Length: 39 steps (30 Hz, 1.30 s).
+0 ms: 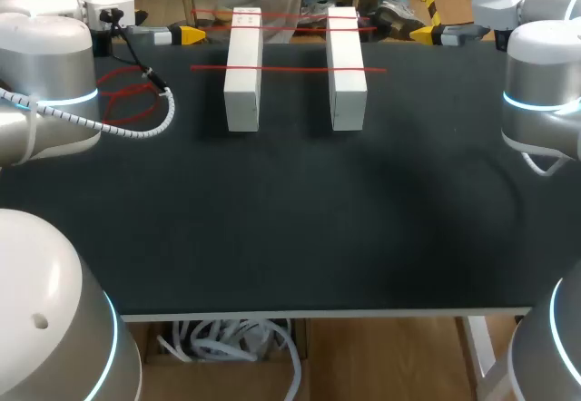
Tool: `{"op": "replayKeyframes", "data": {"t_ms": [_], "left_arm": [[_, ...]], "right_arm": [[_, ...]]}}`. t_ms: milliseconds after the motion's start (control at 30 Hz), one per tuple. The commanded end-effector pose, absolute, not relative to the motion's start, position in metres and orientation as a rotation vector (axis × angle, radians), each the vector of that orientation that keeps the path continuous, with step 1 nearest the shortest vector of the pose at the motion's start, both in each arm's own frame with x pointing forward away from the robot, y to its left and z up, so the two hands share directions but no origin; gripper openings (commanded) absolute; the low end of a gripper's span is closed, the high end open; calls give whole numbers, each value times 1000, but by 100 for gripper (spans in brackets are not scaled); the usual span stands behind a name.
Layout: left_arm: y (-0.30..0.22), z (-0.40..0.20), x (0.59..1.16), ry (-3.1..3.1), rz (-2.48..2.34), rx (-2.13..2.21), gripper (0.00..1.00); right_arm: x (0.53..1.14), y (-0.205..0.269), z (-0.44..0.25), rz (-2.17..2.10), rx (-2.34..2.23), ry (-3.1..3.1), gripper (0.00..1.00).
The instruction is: Grab the tape and strap the tape.
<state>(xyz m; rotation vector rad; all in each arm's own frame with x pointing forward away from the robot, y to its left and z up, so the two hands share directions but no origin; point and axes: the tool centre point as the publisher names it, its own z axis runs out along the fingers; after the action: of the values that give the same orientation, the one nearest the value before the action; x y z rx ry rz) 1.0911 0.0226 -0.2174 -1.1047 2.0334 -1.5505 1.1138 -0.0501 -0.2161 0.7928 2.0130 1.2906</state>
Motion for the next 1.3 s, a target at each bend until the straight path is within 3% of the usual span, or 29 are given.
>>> {"op": "replayKeyframes", "data": {"t_ms": [33, 267, 600, 667, 733, 800, 833, 900, 933, 1000, 1033, 1067, 1167, 1200, 1233, 1267, 1300], "left_arm": [[23, -219, 1090, 2055, -1544, -1048, 100], [31, -242, 1074, 2245, -1678, -661, 100], [34, -265, 1076, 2301, -1655, -618, 100], [31, -267, 1076, 2292, -1649, -606, 80], [29, -270, 1076, 2290, -1663, -594, 79], [27, -272, 1075, 2295, -1674, -592, 57], [25, -273, 1075, 2288, -1667, -594, 56], [24, -274, 1076, 2292, -1706, -578, 84], [23, -274, 1075, 2291, -1700, -574, 88], [21, -275, 1076, 2289, -1711, -569, 79], [20, -275, 1077, 2290, -1711, -563, 79], [20, -275, 1077, 2291, -1718, -554, 88], [16, -278, 1079, 2304, -1730, -520, 90], [15, -279, 1078, 2310, -1743, -503, 84], [15, -280, 1078, 2311, -1741, -500, 56], [14, -280, 1079, 2314, -1743, -496, 55], [13, -281, 1079, 2320, -1755, -482, 64]], "right_arm": [[1114, -50, -216, 1291, 793, 2013, 100], [1114, -50, -216, 1291, 793, 2013, 100], [1114, -50, -216, 1291, 793, 2013, 100], [1114, -50, -216, 1291, 793, 2013, 100], [1114, -50, -216, 1291, 793, 2013, 100], [1114, -50, -216, 1291, 793, 2013, 100], [1114, -50, -216, 1291, 793, 2013, 100], [1114, -50, -216, 1291, 793, 2013, 100], [1114, -50, -216, 1291, 793, 2013, 100], [1114, -50, -216, 1291, 793, 2013, 100], [1114, -50, -216, 1291, 793, 2013, 100], [1114, -50, -216, 1291, 793, 2013, 100], [1114, -50, -216, 1291, 793, 2013, 100], [1114, -50, -216, 1291, 793, 2013, 100], [1114, -50, -216, 1291, 793, 2013, 100], [1114, -50, -216, 1291, 793, 2013, 100], [1114, -50, -216, 1291, 793, 2013, 100]]}}
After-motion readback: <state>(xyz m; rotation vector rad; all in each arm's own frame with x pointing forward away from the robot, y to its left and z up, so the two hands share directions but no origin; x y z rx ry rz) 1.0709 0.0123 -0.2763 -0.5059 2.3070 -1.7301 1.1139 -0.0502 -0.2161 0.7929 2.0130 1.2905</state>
